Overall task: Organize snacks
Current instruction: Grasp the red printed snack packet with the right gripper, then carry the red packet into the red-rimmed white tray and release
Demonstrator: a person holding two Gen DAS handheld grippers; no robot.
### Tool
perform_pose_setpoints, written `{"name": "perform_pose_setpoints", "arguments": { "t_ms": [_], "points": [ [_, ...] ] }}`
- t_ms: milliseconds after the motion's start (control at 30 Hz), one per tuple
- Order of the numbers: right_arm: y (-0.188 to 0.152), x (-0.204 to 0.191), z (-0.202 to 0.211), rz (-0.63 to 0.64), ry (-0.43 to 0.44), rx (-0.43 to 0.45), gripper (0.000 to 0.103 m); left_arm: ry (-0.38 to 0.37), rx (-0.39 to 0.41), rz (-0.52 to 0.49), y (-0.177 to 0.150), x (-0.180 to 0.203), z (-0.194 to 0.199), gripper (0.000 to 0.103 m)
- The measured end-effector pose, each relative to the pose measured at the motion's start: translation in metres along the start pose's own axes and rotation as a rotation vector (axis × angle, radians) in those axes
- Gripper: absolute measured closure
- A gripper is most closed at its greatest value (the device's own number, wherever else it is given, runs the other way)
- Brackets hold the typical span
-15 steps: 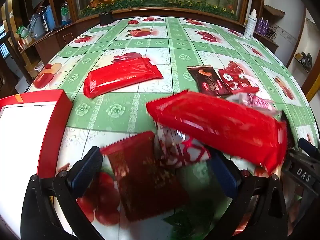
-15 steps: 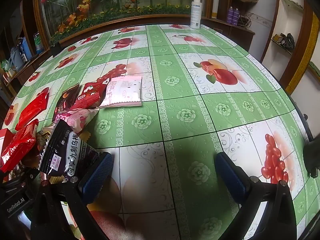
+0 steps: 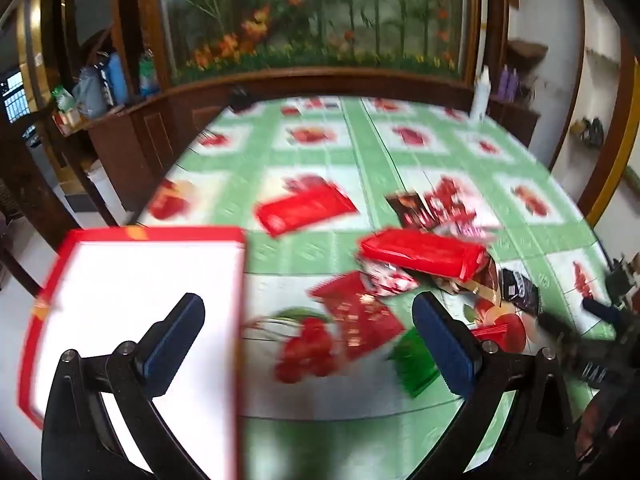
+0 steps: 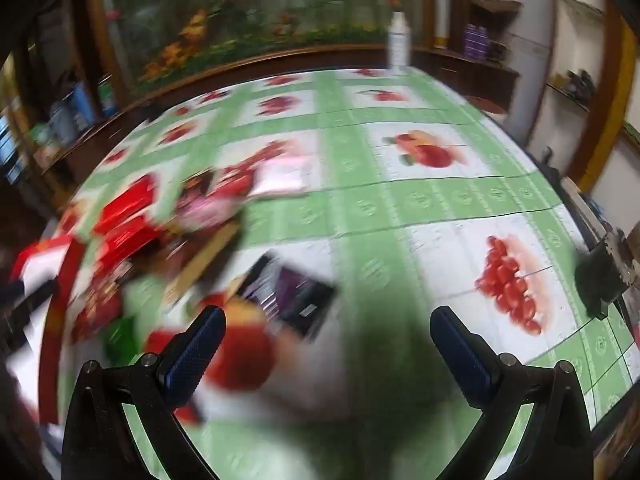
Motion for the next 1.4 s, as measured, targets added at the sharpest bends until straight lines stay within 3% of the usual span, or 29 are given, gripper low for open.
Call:
{"name": "perform_pose_setpoints", "arguments": {
  "t_ms": [167,300,400,567,667,800,1133,1233,1400],
  "points": [
    [-0.016,-0.056,0.0,0.128,0.076,-0.041,0.001,0.114,0.054,0.021,0.013,-0.059,0.007,0.0],
    [-0.023,-0.09,-0.021,0.167,0.103,-0.1,0.008,0.106,0.022,0.064,0.005,-0.087,0.0,0.0],
    [-0.024,-0.093,-0.032,0.134,0.089,-0.123,0.035,0.038,-0.03,0.089,-0.003,-0.084,-0.006,0.0],
    [-0.026,-0.08,-0.029,0.145,0.051,-0.078,0.061,-0.048,-0.087,0.052,-0.016,-0.045,-0.003,0.0],
    [-0.032,-0.061,-0.024,0.137,0.039,-0.069,0.062,-0.103,-0.128,-0.031,-0.03,-0.007,-0.006,0.0],
    [-0.043,-0.031,-0.017,0.129,0.027,-0.053,0.062,-0.113,-0.186,-0.117,-0.049,0.033,-0.023,0.0],
    [-0.058,-0.009,-0.003,0.132,0.03,-0.007,0.058,-0.122,-0.329,0.005,-0.074,0.059,-0.064,0.001],
    [-0.057,-0.008,-0.003,0.14,0.04,0.003,0.057,-0.079,-0.321,-0.007,-0.075,0.061,-0.07,0.014],
    [-0.054,-0.01,-0.005,0.145,0.043,0.009,0.053,-0.098,-0.283,-0.053,-0.072,0.064,-0.069,0.043]
  ]
}}
Point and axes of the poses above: each gripper's, at about its wrist camera, not at the fingertips, and z roughly against the way its jaws point, x to its right, y to its top, the point moved 6 cm from there along -z, roughly the way its jaws point, and after that the axes turned 9 degrees about z, right-handed, at the moved point
